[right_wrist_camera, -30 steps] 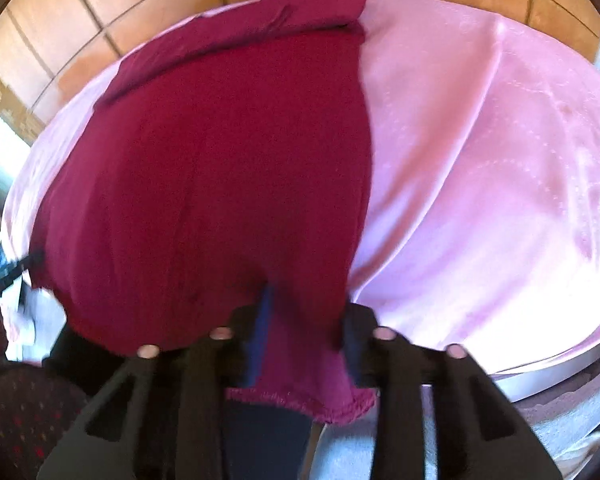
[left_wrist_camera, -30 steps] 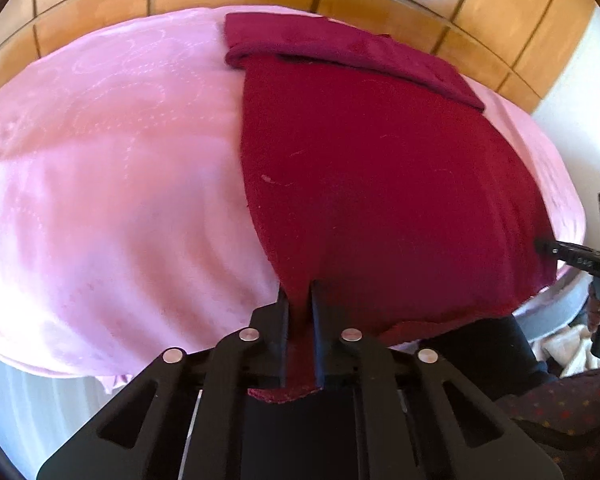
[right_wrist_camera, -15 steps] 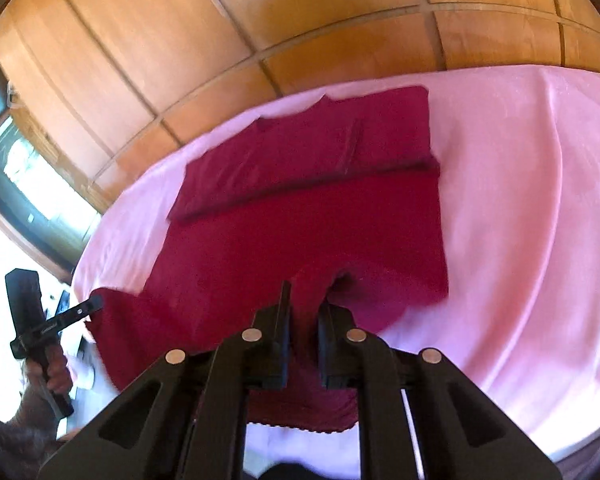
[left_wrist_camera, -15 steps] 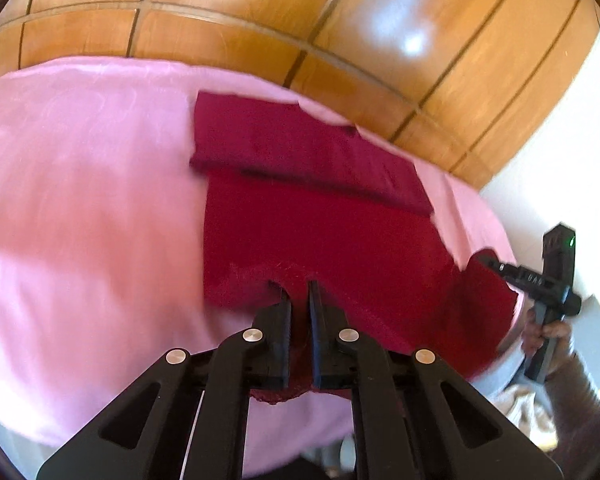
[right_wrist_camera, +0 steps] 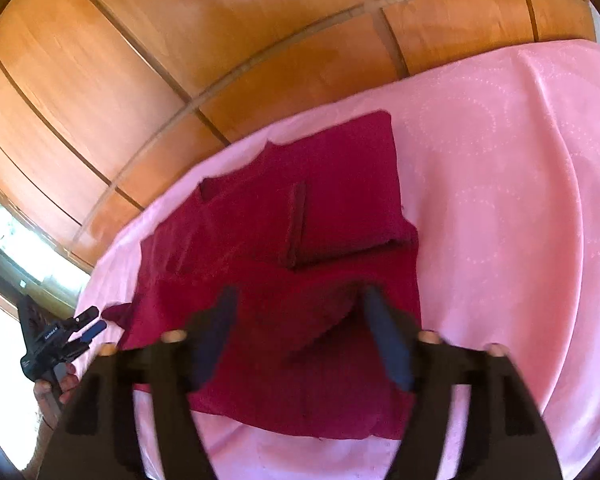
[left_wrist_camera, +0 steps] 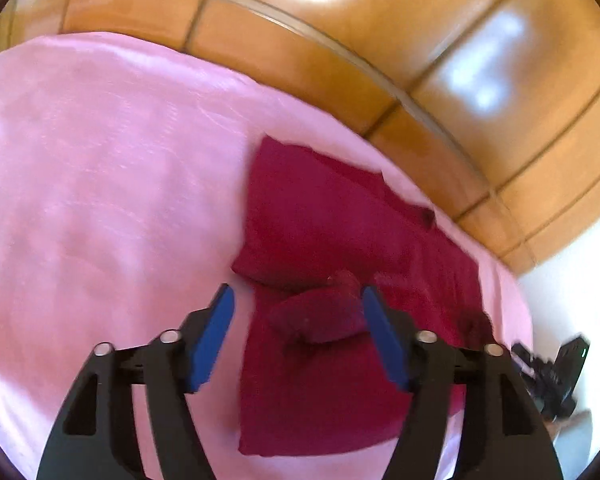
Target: Fold small clothes
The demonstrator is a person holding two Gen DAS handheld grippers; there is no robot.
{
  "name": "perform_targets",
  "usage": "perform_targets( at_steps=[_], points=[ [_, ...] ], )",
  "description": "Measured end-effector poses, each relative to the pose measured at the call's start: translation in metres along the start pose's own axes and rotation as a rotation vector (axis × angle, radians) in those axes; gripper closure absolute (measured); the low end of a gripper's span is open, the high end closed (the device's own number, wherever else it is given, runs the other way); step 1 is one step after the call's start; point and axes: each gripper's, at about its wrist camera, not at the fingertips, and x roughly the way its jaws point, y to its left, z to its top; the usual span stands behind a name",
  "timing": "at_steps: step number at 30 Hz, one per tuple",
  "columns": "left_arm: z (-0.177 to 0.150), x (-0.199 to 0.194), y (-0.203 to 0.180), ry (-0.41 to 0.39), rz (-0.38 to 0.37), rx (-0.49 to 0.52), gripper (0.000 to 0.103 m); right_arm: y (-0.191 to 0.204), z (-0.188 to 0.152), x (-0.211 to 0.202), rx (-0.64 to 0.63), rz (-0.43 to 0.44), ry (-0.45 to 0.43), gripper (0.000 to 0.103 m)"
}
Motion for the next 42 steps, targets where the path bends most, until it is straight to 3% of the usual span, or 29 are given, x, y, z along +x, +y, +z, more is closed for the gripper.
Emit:
perform_targets(
  at_steps=[2,8,10,12,13,15,18,25,32,35,37,39,42],
  points=[
    [-0.006,-0.004,0.008,0.010,-0.013,-0.018,0.037,-0.003,-0.006,-0.012,-0.005,-0.009,-0.013,0.022],
    [-0.049,0.004,0.015,0.093,-0.021,0.065,0.037,-0.022,-0.040,-0.013,-0.004,-0.076,0.025,0.021],
    [-0.062,0.008,0.014,0.120,-0.028,0.078,0.040,-0.026,-0.050,-0.005,-0.012,-0.104,0.053,0.028],
    [-0.070,0.017,0.013,0.158,-0.046,0.087,0.071,-0.026,-0.058,0.006,-0.028,-0.121,0.085,0.047],
    [-0.072,0.019,0.011,0.162,-0.033,0.097,0.075,-0.025,-0.059,0.012,-0.044,-0.145,0.092,0.051],
    [-0.073,0.018,0.010,0.157,-0.022,0.104,0.088,-0.021,-0.061,0.012,-0.052,-0.143,0.092,0.072],
    [-0.071,0.008,0.011,0.144,-0.035,0.112,0.092,-0.011,-0.059,0.000,-0.072,-0.117,0.069,0.079],
    [-0.091,-0.019,0.016,0.158,-0.033,0.149,0.093,-0.002,-0.072,-0.035,-0.126,-0.075,0.095,0.081],
    [-0.143,-0.063,0.028,0.198,-0.010,0.148,0.093,-0.015,-0.128,-0.052,-0.107,-0.077,0.228,0.081],
    [-0.152,-0.072,0.017,0.157,0.077,0.200,0.088,-0.017,-0.127,-0.054,-0.085,-0.075,0.224,0.077],
    [-0.149,-0.076,0.005,0.108,0.134,0.248,0.079,-0.018,-0.120,-0.053,-0.086,-0.103,0.205,0.061],
    [-0.142,-0.082,-0.003,0.036,0.184,0.284,0.039,-0.016,-0.109,-0.055,-0.104,-0.148,0.167,0.042],
    [-0.129,-0.081,-0.014,-0.042,0.269,0.341,0.036,-0.010,-0.093,-0.058,-0.125,-0.221,0.087,0.026]
  ],
)
